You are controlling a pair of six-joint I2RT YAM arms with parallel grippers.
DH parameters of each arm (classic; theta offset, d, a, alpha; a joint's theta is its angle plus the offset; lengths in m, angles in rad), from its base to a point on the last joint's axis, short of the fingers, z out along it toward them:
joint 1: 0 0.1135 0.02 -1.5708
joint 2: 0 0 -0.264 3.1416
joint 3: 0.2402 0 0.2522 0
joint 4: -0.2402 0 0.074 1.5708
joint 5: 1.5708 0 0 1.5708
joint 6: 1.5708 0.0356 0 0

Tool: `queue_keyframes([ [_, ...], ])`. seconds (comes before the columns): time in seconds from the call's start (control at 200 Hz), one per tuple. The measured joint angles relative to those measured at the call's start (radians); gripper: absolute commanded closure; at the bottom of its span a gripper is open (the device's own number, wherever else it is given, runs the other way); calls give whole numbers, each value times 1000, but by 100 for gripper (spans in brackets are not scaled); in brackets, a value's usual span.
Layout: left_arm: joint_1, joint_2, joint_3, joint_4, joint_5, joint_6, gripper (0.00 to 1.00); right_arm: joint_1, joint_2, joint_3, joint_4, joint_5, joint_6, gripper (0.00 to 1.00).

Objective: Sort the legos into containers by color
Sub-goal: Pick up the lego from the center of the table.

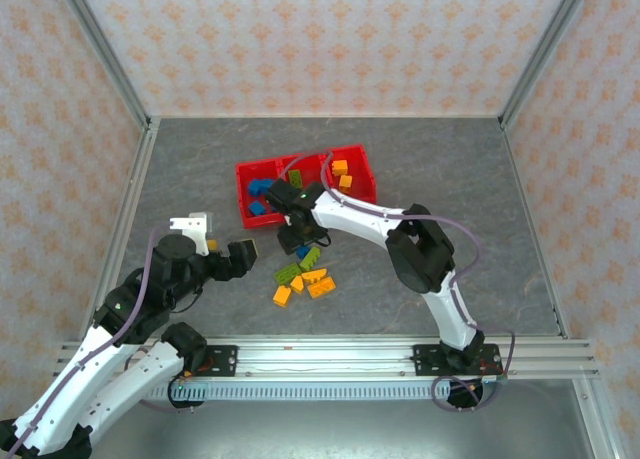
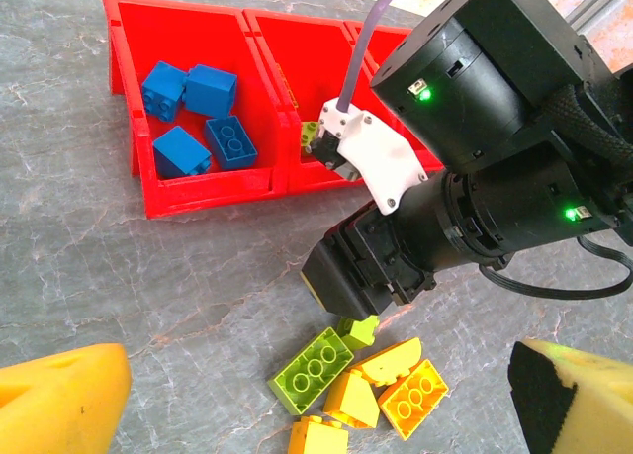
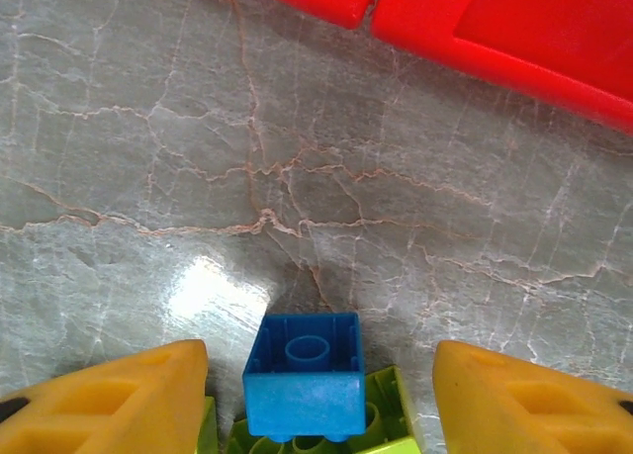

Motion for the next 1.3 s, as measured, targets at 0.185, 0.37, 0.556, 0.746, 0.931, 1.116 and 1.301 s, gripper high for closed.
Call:
queue_keyframes([
  [0.185,0,0,0,0,0,0,1,8,31,8,-8,12,0,42],
  [0.37,0,0,0,0,0,0,1,19,71,9,-9,20,0,48],
  [0.556,0,0,0,0,0,0,1,22,85,42,-27,27,1,54],
  [0.746,0,0,0,0,0,0,1,22,89,60,-39,38,3,63],
  [0.931,0,0,0,0,0,0,1,22,89,76,-56,46,4,63],
  [1.116,0,0,0,0,0,0,1,22,89,84,-63,57,4,65],
  [1.301,0,0,0,0,0,0,1,22,89,129,-90,80,10,66],
])
